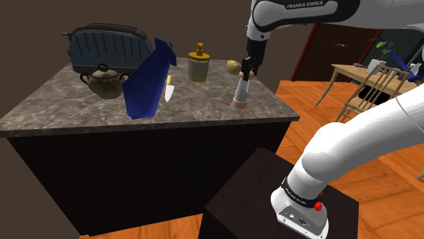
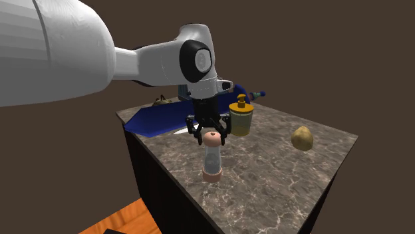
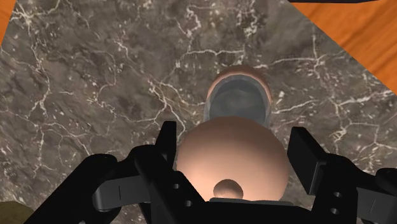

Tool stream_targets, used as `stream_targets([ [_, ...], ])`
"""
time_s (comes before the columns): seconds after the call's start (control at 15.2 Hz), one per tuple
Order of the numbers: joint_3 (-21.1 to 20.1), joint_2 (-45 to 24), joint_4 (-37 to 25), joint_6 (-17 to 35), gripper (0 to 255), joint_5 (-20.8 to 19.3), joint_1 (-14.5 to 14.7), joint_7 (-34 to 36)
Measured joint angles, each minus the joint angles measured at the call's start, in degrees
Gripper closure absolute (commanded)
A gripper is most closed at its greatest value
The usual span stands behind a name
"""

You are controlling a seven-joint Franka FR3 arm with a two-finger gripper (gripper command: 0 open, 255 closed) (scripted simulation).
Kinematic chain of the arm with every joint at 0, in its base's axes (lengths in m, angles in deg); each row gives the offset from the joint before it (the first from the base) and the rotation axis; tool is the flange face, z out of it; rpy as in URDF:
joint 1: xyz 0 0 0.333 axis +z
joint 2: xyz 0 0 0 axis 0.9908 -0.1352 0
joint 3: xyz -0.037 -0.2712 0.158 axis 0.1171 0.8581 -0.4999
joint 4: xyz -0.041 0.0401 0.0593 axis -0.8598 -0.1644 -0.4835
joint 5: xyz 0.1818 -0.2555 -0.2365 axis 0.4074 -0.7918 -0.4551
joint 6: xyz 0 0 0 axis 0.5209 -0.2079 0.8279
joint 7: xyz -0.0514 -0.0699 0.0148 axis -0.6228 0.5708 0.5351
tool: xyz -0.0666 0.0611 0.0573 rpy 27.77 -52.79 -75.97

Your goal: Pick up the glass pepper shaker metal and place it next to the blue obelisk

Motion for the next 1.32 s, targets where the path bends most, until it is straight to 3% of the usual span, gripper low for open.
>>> stream_targets([
  [0.46,-0.02,-0.04,-0.33,-0.32,255,0.04,0.02,-0.05],
  [1.32,-0.70,-1.47,-11.20,-9.68,255,0.81,0.29,-1.49],
])
